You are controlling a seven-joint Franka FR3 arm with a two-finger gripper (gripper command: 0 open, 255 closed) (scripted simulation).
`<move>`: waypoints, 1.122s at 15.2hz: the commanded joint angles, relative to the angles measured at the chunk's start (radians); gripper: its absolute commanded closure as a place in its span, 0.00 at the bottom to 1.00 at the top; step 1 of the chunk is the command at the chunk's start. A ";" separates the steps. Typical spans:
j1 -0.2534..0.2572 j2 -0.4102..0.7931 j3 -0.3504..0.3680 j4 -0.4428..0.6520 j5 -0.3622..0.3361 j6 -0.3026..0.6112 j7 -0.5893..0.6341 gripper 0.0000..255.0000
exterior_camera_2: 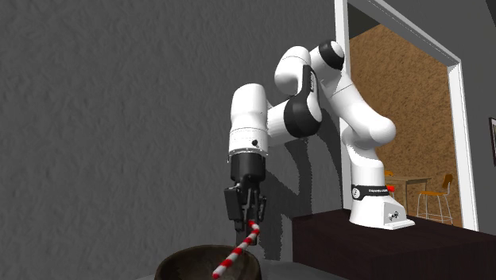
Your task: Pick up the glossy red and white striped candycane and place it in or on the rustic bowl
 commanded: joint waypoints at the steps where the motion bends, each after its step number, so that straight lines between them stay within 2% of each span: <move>1: -0.016 -0.020 0.018 0.000 0.015 -0.021 -0.008 1.00; 8: -0.064 -0.089 0.076 0.002 0.070 -0.088 -0.034 1.00; 13: -0.028 0.057 -0.005 0.194 0.001 -0.154 -0.062 1.00; 17: -0.008 0.096 -0.031 0.194 -0.021 -0.116 -0.055 1.00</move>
